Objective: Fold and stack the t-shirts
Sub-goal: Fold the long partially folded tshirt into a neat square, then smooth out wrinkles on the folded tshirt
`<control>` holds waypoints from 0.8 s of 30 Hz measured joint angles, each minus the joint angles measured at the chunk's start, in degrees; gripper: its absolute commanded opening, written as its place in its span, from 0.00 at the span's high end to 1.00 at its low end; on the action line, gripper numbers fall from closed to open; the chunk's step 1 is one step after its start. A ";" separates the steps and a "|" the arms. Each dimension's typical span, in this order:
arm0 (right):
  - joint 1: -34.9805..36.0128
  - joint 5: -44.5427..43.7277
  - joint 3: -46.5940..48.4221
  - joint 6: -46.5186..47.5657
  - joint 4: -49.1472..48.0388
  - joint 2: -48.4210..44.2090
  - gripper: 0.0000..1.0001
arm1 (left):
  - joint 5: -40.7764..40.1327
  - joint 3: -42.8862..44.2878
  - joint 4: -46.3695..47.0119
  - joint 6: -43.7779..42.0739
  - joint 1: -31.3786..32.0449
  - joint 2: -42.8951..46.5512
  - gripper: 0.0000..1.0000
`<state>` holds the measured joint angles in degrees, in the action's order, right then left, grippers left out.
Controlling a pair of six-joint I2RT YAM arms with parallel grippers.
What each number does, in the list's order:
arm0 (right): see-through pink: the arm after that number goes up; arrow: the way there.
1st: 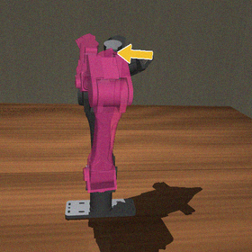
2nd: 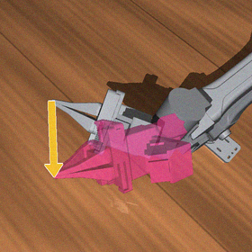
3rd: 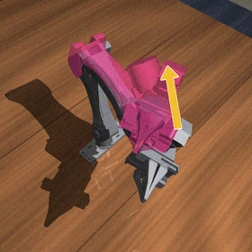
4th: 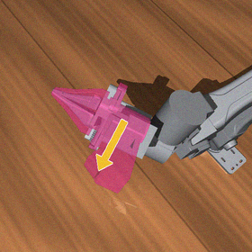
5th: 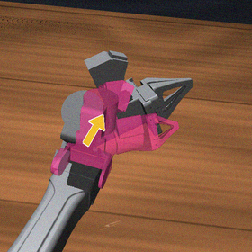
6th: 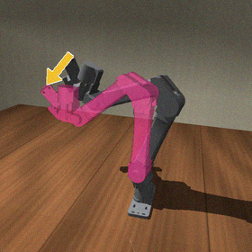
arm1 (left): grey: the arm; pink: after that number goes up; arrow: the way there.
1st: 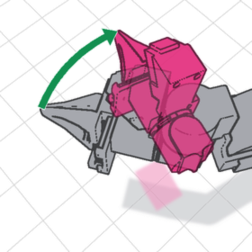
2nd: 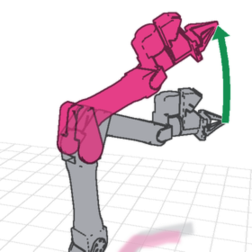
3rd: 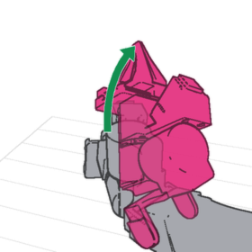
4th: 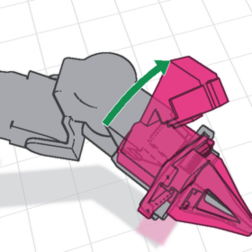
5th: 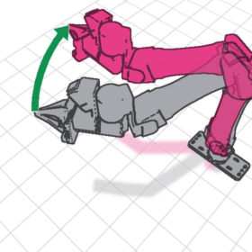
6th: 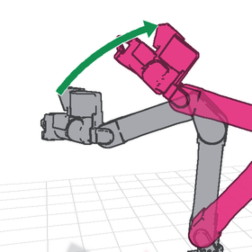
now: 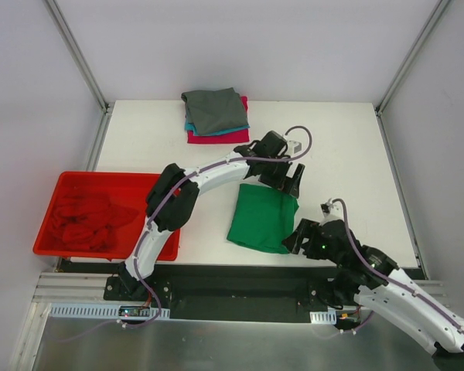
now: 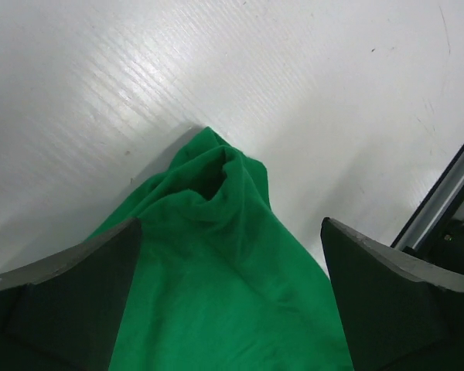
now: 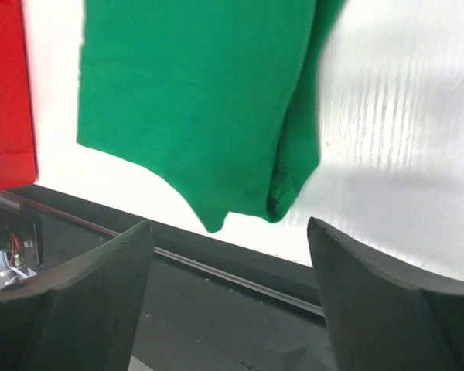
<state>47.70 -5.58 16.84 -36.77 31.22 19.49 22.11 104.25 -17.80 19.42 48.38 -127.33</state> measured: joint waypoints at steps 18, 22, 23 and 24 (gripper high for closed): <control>-3.85 1.68 20.17 15.72 -10.69 30.93 0.04 | -7.72 -33.00 5.29 7.52 -16.70 38.16 0.01; -9.66 7.80 20.22 17.05 -16.76 39.15 0.04 | -8.09 -40.89 5.03 8.87 -16.83 41.09 0.01; -10.95 9.57 20.22 17.38 -18.03 40.92 0.04 | -8.11 -42.32 4.98 9.05 -16.50 41.72 0.01; -12.61 11.32 20.22 17.88 -19.39 43.10 0.04 | -8.11 -43.41 4.92 9.18 -16.35 42.47 0.01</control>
<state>35.09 5.74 37.06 -18.90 11.84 62.59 14.00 60.84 -12.88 28.60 32.03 -84.86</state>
